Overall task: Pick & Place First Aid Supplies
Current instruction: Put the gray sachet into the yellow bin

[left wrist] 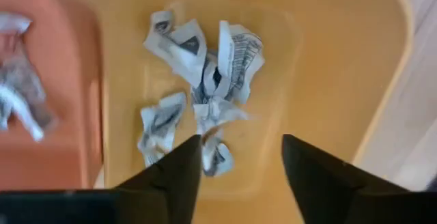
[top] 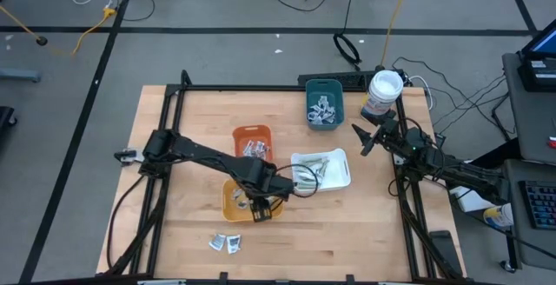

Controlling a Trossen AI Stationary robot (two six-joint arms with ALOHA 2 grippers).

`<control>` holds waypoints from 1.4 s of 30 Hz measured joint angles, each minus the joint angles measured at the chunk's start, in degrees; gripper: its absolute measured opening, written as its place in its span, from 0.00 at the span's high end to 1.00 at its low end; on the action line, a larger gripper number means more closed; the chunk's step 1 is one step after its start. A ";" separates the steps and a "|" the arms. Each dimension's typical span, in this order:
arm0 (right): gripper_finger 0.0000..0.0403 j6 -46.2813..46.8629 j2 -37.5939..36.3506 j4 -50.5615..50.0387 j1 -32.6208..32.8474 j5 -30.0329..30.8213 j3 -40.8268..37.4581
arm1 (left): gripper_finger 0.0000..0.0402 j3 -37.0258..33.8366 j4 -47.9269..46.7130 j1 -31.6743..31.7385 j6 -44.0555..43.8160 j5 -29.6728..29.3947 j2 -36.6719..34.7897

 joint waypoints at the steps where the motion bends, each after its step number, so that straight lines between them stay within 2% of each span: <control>1: 0.35 0.01 -0.01 0.00 0.00 0.01 0.00 | 0.46 0.00 -0.03 0.00 -2.14 0.07 -0.49; 6: 0.35 0.01 0.00 0.00 -0.02 0.01 0.00 | 0.35 0.00 -1.37 -0.27 -13.51 0.19 -2.86; 11: 0.35 0.01 0.00 0.02 0.00 0.01 0.00 | 0.30 0.00 -3.34 -1.41 -24.99 0.26 -4.81; 19: 0.35 0.01 0.00 0.00 -0.01 0.01 0.00 | 0.33 -0.81 -3.44 -7.26 -33.92 0.19 -5.72; 26: 0.35 0.00 0.00 0.02 -0.01 -0.01 -0.01 | 0.35 -8.02 -0.40 -13.24 -41.90 0.30 -9.71; 33: 0.35 -0.01 0.01 0.02 0.00 0.00 0.00 | 0.33 -14.74 2.01 -19.73 -50.22 0.86 -13.32; 42: 0.35 0.00 0.00 0.02 0.00 0.00 0.00 | 0.33 -19.26 4.71 -26.26 -57.63 1.33 -16.78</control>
